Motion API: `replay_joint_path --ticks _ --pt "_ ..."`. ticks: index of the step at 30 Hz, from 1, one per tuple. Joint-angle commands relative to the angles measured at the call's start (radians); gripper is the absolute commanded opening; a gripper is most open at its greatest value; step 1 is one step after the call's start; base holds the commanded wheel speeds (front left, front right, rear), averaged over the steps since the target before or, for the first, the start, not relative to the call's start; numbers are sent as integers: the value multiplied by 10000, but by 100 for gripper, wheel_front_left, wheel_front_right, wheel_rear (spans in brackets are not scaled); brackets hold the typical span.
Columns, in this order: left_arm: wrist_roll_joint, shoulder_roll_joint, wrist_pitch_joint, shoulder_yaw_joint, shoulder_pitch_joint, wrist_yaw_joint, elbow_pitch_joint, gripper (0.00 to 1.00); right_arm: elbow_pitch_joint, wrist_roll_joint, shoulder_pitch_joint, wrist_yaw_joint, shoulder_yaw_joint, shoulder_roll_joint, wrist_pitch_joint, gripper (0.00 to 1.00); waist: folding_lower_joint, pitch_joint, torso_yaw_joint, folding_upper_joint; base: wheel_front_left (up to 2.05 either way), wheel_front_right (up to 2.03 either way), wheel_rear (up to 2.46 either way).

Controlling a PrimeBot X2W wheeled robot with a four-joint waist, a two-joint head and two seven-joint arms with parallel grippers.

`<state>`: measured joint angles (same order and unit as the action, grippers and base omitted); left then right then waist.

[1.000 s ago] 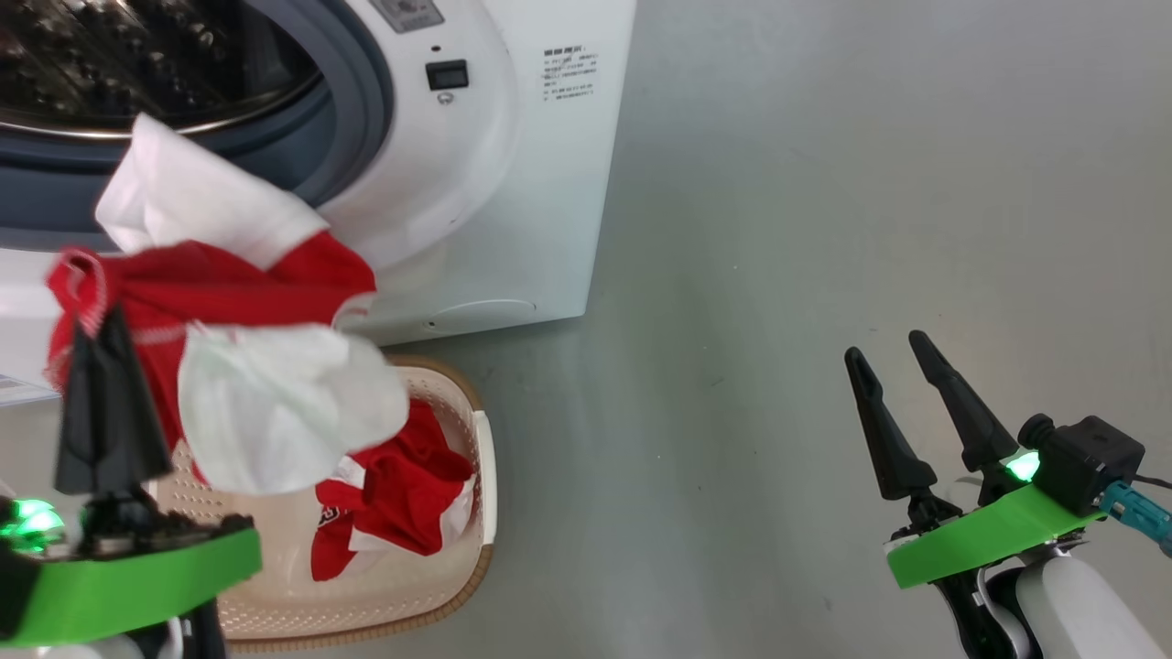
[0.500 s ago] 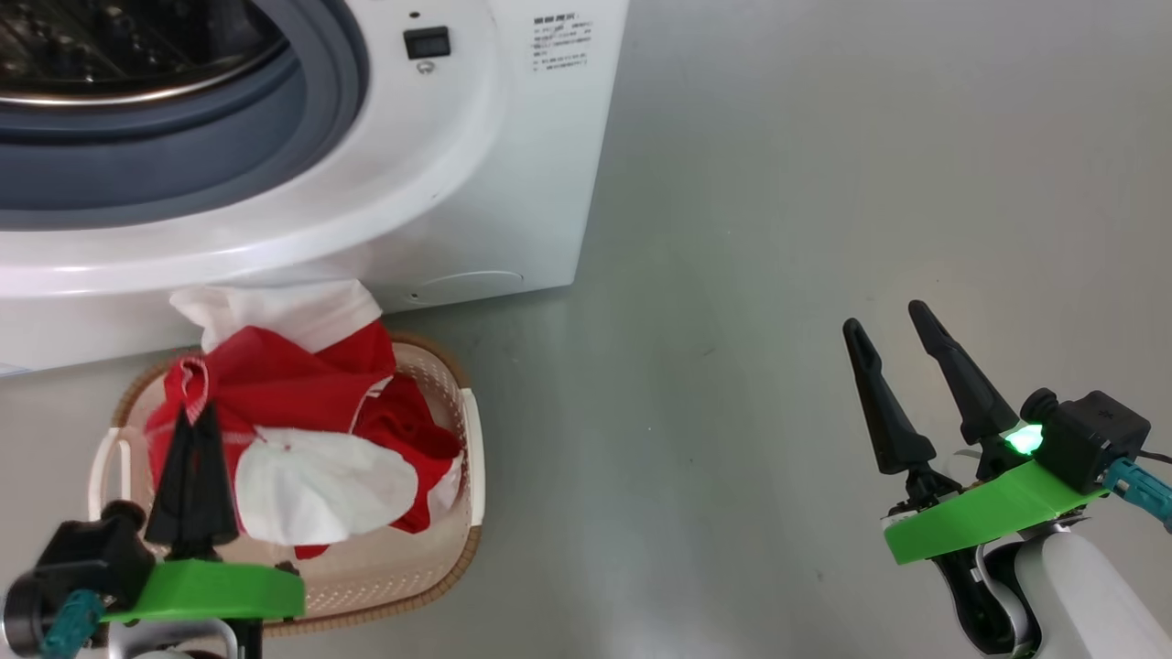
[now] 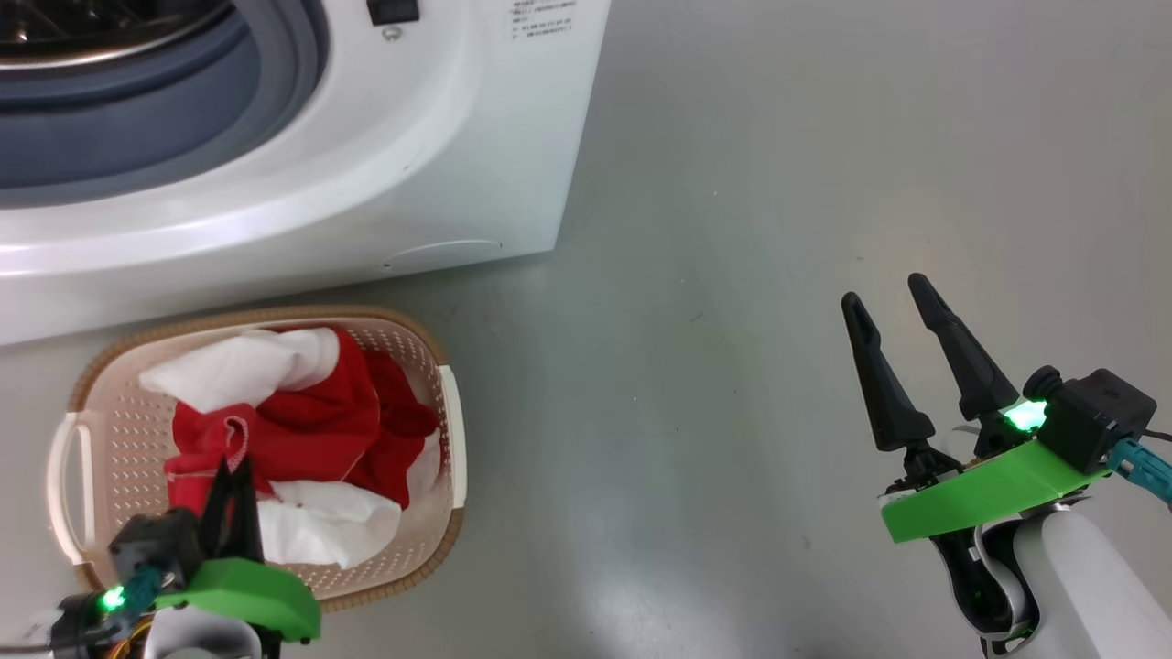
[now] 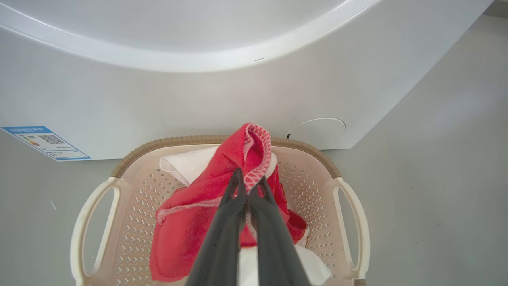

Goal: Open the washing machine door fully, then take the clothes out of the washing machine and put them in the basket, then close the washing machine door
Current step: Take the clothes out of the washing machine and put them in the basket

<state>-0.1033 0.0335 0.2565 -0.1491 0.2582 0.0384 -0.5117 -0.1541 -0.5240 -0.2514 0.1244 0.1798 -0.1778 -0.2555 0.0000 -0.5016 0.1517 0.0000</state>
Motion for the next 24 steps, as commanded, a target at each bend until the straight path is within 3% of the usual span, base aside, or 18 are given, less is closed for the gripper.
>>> replay_joint_path --ticks 1,13,24 --pt "146 168 53 -224 166 64 -30 0 251 -37 -13 63 198 -35 -63 100 0 -114 14 0 0 0 0" --pt "616 515 53 -153 2112 157 -2878 0 335 -62 -542 63 411 19 -63 100 0 -1274 201 0 0 0 0" --pt "732 1029 53 -76 3549 61 -4355 0 382 -75 -1029 63 587 225 -63 100 0 -2318 394 0 0 0 0"
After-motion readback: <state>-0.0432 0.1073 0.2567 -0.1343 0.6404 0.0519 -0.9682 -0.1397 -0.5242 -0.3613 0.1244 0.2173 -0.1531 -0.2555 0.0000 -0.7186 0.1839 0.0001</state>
